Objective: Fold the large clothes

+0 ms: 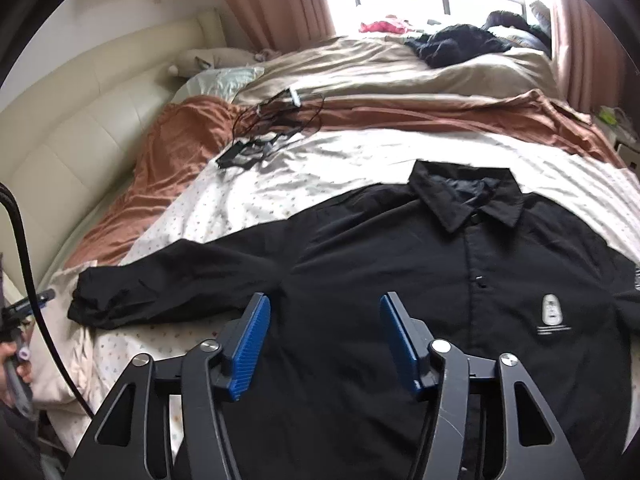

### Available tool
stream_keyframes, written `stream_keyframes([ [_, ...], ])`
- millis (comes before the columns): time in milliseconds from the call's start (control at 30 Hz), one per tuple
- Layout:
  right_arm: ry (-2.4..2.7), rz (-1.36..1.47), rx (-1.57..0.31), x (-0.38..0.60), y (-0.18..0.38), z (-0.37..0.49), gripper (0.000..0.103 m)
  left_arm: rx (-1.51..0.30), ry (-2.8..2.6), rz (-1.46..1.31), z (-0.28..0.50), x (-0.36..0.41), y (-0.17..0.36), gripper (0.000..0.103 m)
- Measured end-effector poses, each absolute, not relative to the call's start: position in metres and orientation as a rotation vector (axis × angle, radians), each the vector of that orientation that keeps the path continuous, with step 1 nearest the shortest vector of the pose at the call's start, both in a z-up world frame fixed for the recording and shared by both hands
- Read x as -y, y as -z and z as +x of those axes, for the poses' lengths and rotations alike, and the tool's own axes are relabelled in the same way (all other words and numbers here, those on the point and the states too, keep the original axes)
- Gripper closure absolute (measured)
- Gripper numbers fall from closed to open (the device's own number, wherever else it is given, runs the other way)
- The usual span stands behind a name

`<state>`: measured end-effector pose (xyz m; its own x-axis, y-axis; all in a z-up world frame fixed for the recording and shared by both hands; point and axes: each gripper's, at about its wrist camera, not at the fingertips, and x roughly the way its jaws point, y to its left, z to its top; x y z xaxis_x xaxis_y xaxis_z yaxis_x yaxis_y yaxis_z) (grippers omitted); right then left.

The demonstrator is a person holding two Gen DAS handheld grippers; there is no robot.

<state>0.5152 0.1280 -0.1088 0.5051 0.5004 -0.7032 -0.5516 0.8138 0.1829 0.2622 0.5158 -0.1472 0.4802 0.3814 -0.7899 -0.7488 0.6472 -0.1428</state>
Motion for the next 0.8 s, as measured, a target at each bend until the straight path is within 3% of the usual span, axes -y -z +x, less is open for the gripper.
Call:
stream_keyframes([
  [200, -0.682, -0.094, -0.865, -0.152, 0.129, 0.527, 0.071, -0.805, -0.722, -0.666, 0.268, -0.539, 0.181, 0.032],
  [267, -0.702, -0.089, -0.877, -0.16, 0.133, 0.53, 0.073, -0.818, -0.698, -0.705, 0.272, -0.541, 0.19, 0.032],
  [300, -0.707, -0.087, -0.878, -0.165, 0.135, 0.532, 0.074, -0.822, -0.686, -0.718, 0.273, -0.541, 0.193, 0.038],
  [333, -0.722, -0.078, -0.885, -0.172, 0.137, 0.535, 0.075, -0.829, -0.677, -0.723, 0.275, -0.54, 0.196, 0.052],
  [400, -0.737, -0.067, -0.897, -0.184, 0.141, 0.541, 0.078, -0.859, -0.682, -0.705, 0.28, -0.536, 0.199, 0.055],
  [567, -0.739, -0.013, -0.928, -0.205, 0.153, 0.554, 0.084, -0.821, -0.692, -0.662, 0.275, -0.533, 0.184, 0.082],
  [600, -0.746, -0.003, -0.938, -0.208, 0.157, 0.557, 0.086, -0.81, -0.69, -0.665, 0.274, -0.534, 0.18, 0.092],
  [700, -0.756, 0.016, -0.979, -0.218, 0.173, 0.568, 0.092, -0.762, -0.675, -0.681, 0.271, -0.534, 0.157, 0.096],
  [800, -0.732, 0.068, -1.043, -0.222, 0.198, 0.581, 0.093, -0.716, -0.667, -0.644, 0.275, -0.525, 0.127, 0.096],
])
